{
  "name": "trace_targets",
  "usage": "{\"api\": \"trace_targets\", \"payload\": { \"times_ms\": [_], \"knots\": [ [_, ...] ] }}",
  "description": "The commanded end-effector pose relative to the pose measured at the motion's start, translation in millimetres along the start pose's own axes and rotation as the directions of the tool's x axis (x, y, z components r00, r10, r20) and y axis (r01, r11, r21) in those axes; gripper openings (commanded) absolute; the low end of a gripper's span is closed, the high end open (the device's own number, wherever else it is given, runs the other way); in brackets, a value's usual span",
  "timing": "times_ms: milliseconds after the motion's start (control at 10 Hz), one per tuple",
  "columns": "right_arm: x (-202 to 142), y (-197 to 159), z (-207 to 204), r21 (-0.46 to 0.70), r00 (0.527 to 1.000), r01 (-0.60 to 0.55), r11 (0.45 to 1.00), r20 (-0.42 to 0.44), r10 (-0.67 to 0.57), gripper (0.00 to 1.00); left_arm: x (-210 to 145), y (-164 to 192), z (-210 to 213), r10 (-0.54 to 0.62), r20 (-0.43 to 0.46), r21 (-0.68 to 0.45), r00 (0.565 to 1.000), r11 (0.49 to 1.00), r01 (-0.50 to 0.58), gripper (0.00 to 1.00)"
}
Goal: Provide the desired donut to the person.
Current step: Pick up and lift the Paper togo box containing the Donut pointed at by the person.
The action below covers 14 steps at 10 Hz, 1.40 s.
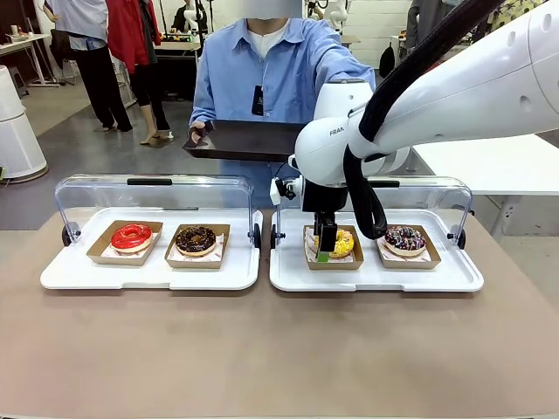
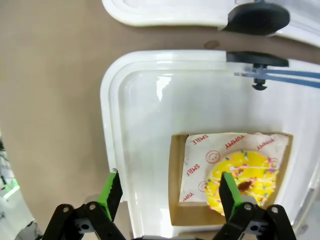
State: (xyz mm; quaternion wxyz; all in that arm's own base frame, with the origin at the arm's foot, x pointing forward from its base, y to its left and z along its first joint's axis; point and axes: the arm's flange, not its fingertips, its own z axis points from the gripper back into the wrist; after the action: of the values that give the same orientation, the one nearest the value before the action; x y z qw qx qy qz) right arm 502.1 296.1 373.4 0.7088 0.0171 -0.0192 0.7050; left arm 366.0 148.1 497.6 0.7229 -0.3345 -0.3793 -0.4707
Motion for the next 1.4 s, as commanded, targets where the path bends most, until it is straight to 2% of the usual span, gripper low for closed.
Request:
{"api": "trace_targets", "payload": {
  "times_ms": [0, 500, 1300],
  "knots": [
    [13.5, 1.2, -14.4, -0.065, 0.999, 0.002, 0.998, -0.035, -0.005, 1.00, -0.1, 0.9, 0.9, -0.013, 0.025, 0.003, 1.000, 1.000, 0.013, 1.00],
    [14.6, -1.4, -43.2, -0.093, 0.998, 0.014, 0.996, -0.055, -0.019, 1.00, -0.1, 0.9, 0.9, -0.013, 0.025, 0.003, 1.000, 1.000, 0.013, 1.00],
    [9.6, -7.7, -58.0, -0.080, 0.999, -0.012, 0.997, -0.034, 0.009, 1.00, -0.1, 0.9, 0.9, -0.013, 0.025, 0.003, 1.000, 1.000, 0.013, 1.00]
  ]
}}
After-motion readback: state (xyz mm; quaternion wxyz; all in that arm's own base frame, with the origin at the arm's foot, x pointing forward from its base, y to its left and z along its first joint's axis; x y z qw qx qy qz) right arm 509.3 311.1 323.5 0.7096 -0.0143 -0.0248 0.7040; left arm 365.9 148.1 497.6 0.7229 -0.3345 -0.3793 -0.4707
